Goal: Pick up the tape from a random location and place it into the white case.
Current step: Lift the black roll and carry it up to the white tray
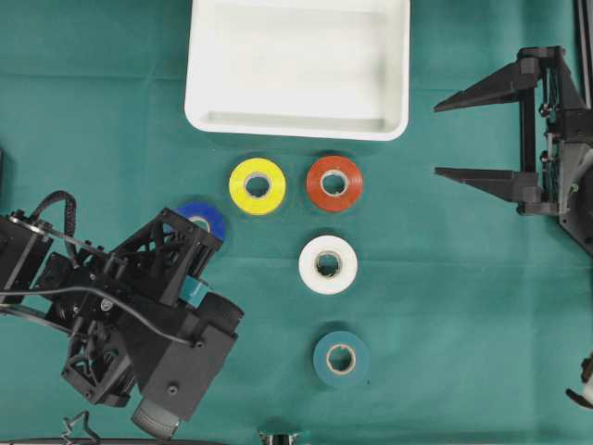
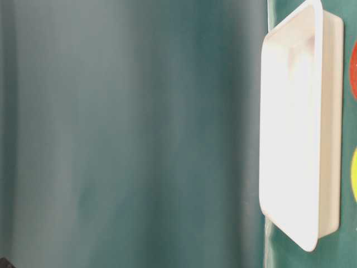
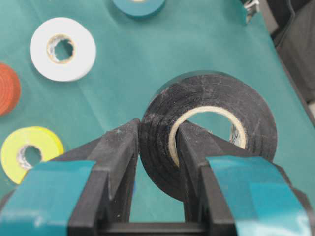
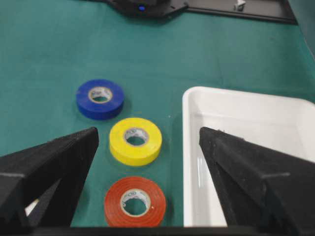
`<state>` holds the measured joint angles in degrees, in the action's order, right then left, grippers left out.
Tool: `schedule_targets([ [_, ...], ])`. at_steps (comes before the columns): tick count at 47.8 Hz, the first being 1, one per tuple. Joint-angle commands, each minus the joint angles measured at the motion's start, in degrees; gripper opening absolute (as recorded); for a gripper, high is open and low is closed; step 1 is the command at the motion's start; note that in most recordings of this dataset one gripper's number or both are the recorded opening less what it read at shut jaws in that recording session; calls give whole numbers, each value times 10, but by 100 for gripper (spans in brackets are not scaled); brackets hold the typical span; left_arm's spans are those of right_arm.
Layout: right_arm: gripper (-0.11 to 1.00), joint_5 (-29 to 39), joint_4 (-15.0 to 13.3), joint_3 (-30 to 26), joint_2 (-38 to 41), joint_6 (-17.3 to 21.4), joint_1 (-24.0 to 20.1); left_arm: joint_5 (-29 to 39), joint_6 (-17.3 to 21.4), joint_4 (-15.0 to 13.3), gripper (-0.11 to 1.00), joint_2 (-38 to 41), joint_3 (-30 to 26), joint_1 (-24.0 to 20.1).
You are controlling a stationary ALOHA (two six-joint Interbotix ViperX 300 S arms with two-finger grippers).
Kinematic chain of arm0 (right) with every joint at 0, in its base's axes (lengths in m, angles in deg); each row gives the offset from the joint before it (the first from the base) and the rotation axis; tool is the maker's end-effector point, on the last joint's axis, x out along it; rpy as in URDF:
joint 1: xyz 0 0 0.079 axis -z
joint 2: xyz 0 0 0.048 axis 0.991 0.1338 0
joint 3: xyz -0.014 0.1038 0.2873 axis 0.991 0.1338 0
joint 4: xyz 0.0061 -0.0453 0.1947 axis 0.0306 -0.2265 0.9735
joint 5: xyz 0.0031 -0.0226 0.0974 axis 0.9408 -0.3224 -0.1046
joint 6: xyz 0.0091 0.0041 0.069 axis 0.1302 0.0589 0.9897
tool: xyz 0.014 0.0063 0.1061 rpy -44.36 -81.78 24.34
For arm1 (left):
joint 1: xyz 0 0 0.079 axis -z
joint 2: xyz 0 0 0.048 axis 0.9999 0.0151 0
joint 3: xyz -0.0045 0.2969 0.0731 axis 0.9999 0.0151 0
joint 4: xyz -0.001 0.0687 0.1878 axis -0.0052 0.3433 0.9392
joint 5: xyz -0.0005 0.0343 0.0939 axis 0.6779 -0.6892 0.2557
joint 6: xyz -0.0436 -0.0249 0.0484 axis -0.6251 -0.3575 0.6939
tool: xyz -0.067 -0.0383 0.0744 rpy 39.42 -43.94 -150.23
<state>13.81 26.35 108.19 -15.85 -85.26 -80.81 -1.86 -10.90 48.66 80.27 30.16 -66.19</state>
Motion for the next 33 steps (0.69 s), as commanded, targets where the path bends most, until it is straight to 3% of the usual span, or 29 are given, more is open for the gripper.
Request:
schedule_targets([
  [1, 93, -2, 0, -17, 2, -1, 1, -2, -1, 1, 19, -16, -12, 0],
  [33, 93, 4, -1, -17, 2, -1, 1, -2, -2, 0, 19, -17, -9, -1],
])
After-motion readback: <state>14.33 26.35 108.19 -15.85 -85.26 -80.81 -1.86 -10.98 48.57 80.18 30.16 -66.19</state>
